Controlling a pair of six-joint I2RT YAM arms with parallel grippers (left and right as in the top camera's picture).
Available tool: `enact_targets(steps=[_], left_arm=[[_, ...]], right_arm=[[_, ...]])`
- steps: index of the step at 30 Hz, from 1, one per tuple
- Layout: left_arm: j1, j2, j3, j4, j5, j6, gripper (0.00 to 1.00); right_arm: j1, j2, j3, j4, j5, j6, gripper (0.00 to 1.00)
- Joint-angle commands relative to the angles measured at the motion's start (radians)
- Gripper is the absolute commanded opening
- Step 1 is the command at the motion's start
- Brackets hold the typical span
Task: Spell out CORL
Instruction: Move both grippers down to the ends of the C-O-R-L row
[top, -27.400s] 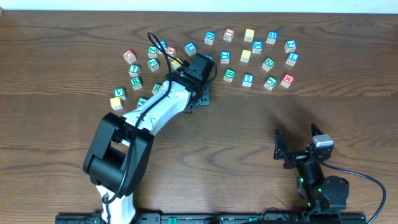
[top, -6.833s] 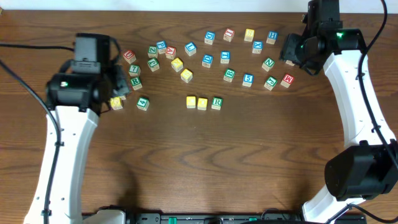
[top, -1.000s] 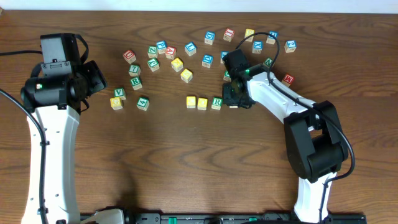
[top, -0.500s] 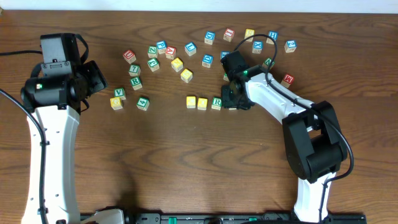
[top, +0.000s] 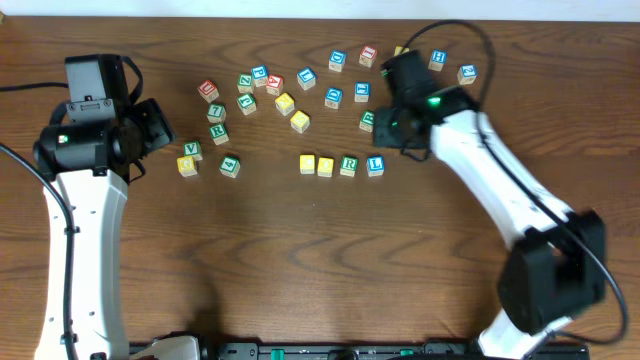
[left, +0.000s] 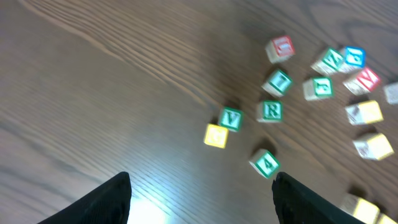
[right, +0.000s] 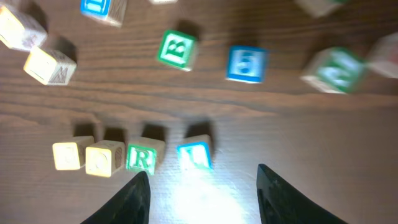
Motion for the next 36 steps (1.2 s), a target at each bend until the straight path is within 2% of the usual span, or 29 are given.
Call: enact_targets(steps=[1, 3, 9, 15, 18, 19, 20, 27, 36], left_arm=[[-0.013, 0.022, -0.057, 0.002, 0.134, -0.008, 0.72], [-0.031, 0.039, -0.088, 0.008, 0.152, -0.011, 0.70], [-0.135, 0.166, -0.114, 0.019, 0.226, -0.014, 0.58], [-0.270, 0.286, -0.114, 0.079, 0.228, -0.014, 0.31], [-0.301, 0.314, -0.114, 0.096, 0.230, -0.015, 0.20], [-0.305, 0.319, -0.115, 0.100, 0.237, -0.014, 0.19], [-0.307, 0.327, -0.115, 0.104, 0.246, -0.015, 0.13], [-0.306, 0.385, -0.115, 0.108, 0.309, -0.014, 0.09], [-0.306, 0.472, -0.115, 0.157, 0.430, -0.014, 0.08]], right_arm=[[-0.046, -0.021, 0.011, -0.046, 0.001, -0.006, 0.49], [-0.060, -0.008, 0.004, -0.067, -0.017, -0.006, 0.45], [-0.064, 0.058, -0.023, -0.068, -0.053, -0.005, 0.38], [-0.064, 0.159, -0.023, -0.063, -0.079, -0.002, 0.24], [-0.068, 0.195, -0.023, -0.062, -0.079, 0.014, 0.14], [-0.069, 0.206, -0.023, -0.060, -0.085, 0.013, 0.10], [-0.069, 0.218, -0.023, -0.056, -0.096, 0.018, 0.08], [-0.069, 0.280, -0.023, -0.044, -0.109, 0.020, 0.02], [-0.065, 0.301, -0.024, -0.003, -0.126, 0.011, 0.04]])
